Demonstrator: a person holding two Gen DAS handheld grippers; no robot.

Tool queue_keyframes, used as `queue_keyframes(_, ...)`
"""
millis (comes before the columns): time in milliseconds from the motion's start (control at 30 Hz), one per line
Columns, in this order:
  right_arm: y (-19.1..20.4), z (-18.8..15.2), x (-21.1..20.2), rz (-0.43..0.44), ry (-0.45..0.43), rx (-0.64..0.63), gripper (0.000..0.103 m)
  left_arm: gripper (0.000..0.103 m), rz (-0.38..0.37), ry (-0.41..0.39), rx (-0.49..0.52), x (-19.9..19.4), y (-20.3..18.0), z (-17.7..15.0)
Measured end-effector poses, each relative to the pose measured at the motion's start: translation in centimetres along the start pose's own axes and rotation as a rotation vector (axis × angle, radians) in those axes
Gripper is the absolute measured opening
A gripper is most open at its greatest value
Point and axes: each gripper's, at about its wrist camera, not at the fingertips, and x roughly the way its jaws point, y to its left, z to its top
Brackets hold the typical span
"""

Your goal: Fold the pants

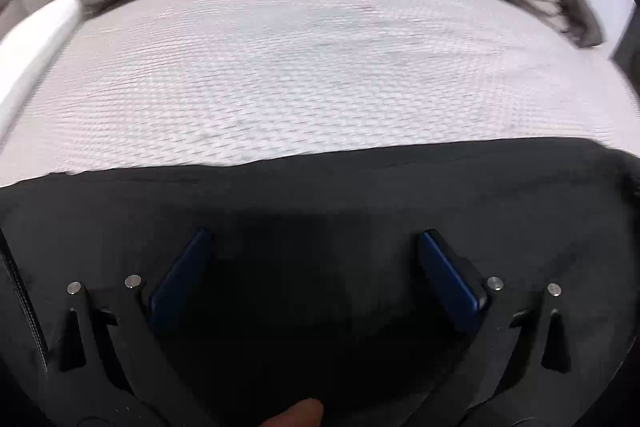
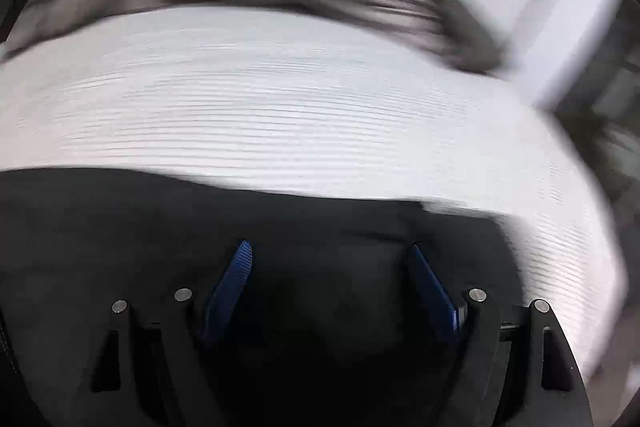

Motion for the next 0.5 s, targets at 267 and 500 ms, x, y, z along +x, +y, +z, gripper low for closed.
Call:
queue_keyframes(267, -2.0, -1.1, -4.9, 0.154, -0.073, 0.009, 0.085, 0.102, -0.188, -0.092, 0.047, -6.2, -1.4, -3.2)
queue_keyframes(500, 6.3, -4.5, -7.5, 0.4, -0.052, -0.241, 0.087, 0.103, -0.251, 0.006, 0.284, -4.8, -6.8, -7.5)
